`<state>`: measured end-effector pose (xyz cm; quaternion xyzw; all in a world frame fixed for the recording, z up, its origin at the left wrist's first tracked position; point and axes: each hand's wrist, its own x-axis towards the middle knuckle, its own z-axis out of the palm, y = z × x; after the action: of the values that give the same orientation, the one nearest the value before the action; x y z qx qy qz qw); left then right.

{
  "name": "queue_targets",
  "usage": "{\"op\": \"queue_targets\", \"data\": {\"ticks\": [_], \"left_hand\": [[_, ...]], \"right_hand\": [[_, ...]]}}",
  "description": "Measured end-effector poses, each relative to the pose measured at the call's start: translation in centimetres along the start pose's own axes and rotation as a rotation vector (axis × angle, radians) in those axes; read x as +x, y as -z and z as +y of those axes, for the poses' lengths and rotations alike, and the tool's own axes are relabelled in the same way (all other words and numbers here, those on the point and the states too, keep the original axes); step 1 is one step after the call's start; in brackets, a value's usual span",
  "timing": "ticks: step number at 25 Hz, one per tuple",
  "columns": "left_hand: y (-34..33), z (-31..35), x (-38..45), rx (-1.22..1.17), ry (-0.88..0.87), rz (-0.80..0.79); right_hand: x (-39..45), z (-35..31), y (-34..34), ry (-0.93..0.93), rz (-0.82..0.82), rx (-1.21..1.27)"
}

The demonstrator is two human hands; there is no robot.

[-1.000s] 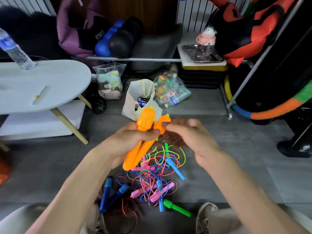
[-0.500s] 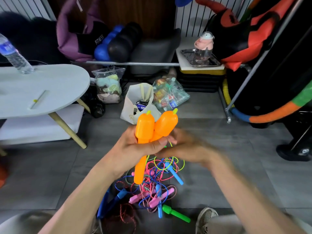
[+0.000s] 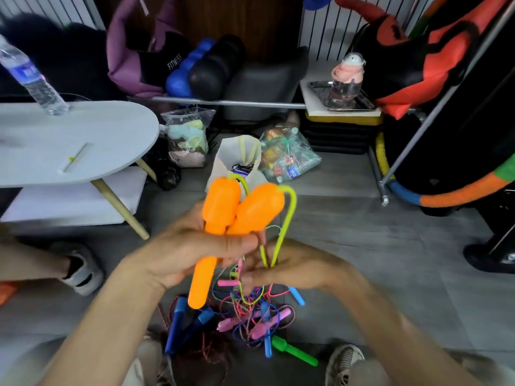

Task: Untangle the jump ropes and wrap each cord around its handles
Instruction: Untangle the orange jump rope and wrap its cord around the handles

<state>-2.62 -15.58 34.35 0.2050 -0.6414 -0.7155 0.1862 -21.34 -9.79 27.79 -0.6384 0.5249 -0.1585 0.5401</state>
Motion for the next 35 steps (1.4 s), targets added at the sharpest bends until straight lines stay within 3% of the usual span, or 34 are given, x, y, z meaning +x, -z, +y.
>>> {"op": "queue_targets", "data": {"ticks": [2, 4, 6, 7, 9, 11, 13, 15, 18, 20, 23, 27, 28, 30, 32, 33, 35], "left_hand": [[0.9, 0.2, 0.4, -0.232, -0.032, 0.337], [1.7, 0.1, 0.8, -0.235, 0.014, 0.682], [1.7, -0.4, 1.1, 0.117, 0.131, 0.856], [1.6, -1.1, 1.1, 0.346, 0.192, 0.872], [0.8, -2.4, 1.4, 0.604, 0.281, 0.826], [-0.6, -3.3, 2.1, 0.350, 0.255, 0.680], [-3.1, -4.0, 2.8, -0.063, 0.194, 0.417], [-5.2, -5.0, 3.3, -0.273, 0.205, 0.269], [-6.4, -5.4, 3.1, -0.189, 0.220, 0.139], [-6.1, -5.1, 3.1, -0.127, 0.238, 0.166], [-4.9, -4.5, 3.9, -0.152, 0.205, 0.371], [-2.8, -2.3, 4.1, -0.525, -0.052, 0.333], [-2.5, -1.8, 4.0, -0.588, -0.094, 0.311], [-2.1, -1.0, 3.7, -0.691, -0.163, 0.275], [-1.5, -0.9, 3.3, -0.801, -0.215, 0.250], [-1.2, -0.9, 3.1, -0.827, -0.243, 0.266], [-0.6, -1.0, 3.0, -0.837, -0.266, 0.331]], "right_hand": [[-0.1, 0.8, 0.1, -0.036, -0.063, -0.084], [-0.6, 1.2, 1.8, -0.142, 0.125, -0.251], [-1.6, 1.8, 4.0, -0.238, 0.375, -0.368], [-2.2, 1.9, 4.6, -0.244, 0.441, -0.265], [-2.6, 1.2, 4.5, -0.104, 0.447, 0.162], [-2.5, -0.3, 3.6, 0.142, 0.373, 0.584], [-2.2, -1.8, 3.4, 0.365, 0.313, 0.895], [-2.6, -2.5, 4.4, 0.456, 0.408, 1.096], [-4.0, -2.1, 6.5, 0.476, 0.660, 1.204], [-4.2, -1.6, 6.9, 0.415, 0.726, 1.108], [-3.4, -0.8, 5.9, 0.107, 0.683, 0.725], [-1.4, 0.5, 1.6, -0.119, 0.370, 0.714], [-1.0, 0.5, 0.1, -0.145, 0.241, 0.584], [-0.1, 1.9, -2.5, -0.198, 0.004, 0.048], [0.3, 3.9, -2.1, -0.329, 0.106, -0.527], [0.3, 4.8, -0.9, -0.407, 0.254, -0.641], [-0.4, 5.4, 2.2, -0.448, 0.667, -0.434]]}}
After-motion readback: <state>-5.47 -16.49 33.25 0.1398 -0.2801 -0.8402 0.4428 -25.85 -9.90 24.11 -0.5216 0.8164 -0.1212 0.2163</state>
